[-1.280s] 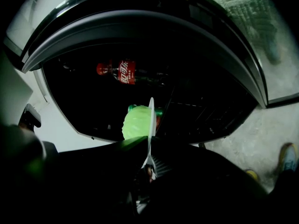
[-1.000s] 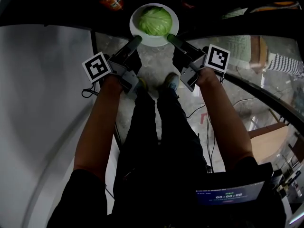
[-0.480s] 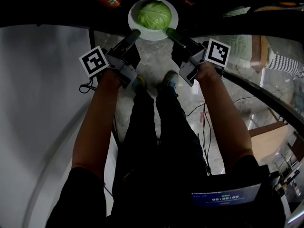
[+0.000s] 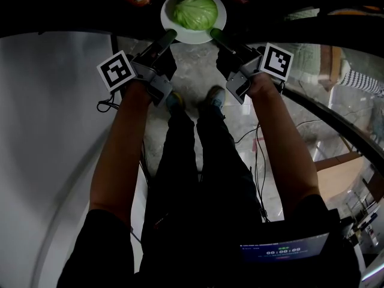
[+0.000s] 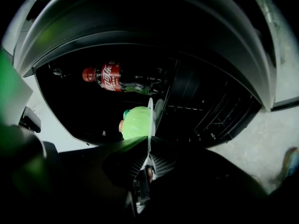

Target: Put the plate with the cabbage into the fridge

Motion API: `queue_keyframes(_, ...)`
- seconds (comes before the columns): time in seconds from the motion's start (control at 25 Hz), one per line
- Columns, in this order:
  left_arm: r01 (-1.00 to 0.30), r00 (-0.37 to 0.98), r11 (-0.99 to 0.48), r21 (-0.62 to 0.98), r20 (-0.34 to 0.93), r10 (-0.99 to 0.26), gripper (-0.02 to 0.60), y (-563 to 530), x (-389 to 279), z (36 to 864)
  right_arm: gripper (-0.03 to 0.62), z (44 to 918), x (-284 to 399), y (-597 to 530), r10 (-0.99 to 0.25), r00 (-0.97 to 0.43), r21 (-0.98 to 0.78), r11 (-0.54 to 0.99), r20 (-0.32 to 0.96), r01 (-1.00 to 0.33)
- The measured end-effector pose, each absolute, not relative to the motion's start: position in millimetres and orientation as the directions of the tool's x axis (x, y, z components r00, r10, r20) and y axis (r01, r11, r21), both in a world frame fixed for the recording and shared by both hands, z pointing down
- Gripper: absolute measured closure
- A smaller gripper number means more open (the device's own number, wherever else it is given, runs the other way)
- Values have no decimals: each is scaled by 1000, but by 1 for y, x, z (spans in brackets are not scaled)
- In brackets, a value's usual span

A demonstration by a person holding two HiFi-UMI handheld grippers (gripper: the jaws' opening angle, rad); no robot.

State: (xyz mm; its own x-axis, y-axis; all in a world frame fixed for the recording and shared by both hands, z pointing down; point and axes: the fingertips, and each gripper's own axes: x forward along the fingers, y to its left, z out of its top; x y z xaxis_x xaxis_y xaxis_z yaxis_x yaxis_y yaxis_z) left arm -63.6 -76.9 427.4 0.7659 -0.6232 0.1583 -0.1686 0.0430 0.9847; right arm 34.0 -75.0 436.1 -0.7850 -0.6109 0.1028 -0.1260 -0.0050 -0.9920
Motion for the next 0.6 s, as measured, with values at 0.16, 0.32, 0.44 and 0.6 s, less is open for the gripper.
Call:
queue_keyframes(0.16,-160,762,41,986,150,-630,570,-77,-63,427,574,436,35,-75,-620,-779,-993,-7,95,-116)
queue_keyframes(0.32,-159,761,39,987,148,-632,569,-77,-64,427,574,436,35,-75,-623,-777,-993,-4,94,-117)
queue_keyframes(0.44,-159,758,40,986,148,-635,569,-77,-64,428,574,436,34,-75,-623,-776,-993,-4,95,-119)
queue_keyframes(0.6,-157,752,58,986,157,-640,569,-77,-64,427,574,435,36,-76,-640,-762,-994,-20,98,-111)
